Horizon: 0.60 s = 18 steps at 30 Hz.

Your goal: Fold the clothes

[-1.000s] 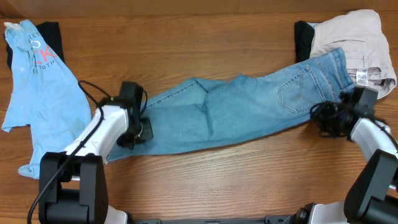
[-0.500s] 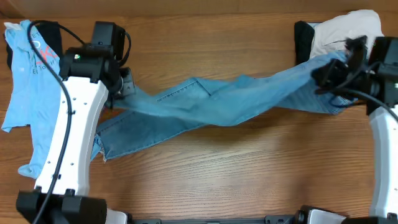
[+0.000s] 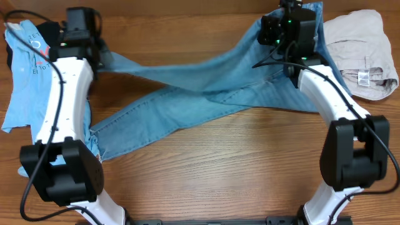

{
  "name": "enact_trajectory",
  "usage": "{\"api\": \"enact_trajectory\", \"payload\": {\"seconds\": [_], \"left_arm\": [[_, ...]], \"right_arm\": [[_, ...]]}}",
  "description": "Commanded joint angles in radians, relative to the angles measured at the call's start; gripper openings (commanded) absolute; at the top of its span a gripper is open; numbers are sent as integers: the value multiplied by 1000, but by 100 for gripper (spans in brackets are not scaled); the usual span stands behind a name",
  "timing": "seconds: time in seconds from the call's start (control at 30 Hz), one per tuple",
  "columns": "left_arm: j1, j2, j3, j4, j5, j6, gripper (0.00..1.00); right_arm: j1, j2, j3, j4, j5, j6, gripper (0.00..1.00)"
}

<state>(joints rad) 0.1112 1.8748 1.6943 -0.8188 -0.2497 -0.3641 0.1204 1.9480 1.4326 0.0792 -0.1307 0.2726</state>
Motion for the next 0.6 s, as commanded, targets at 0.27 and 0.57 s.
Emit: {"api": "enact_trajectory", "payload": {"seconds": [0.27, 0.57], "left_arm": [[69, 63, 143, 24, 269, 128, 100], [64, -33, 262, -581, 272, 204, 100]], "right_arm": [[-8, -37, 98, -86, 58, 8, 100], [-26, -422, 140, -774, 59, 8, 100]]}}
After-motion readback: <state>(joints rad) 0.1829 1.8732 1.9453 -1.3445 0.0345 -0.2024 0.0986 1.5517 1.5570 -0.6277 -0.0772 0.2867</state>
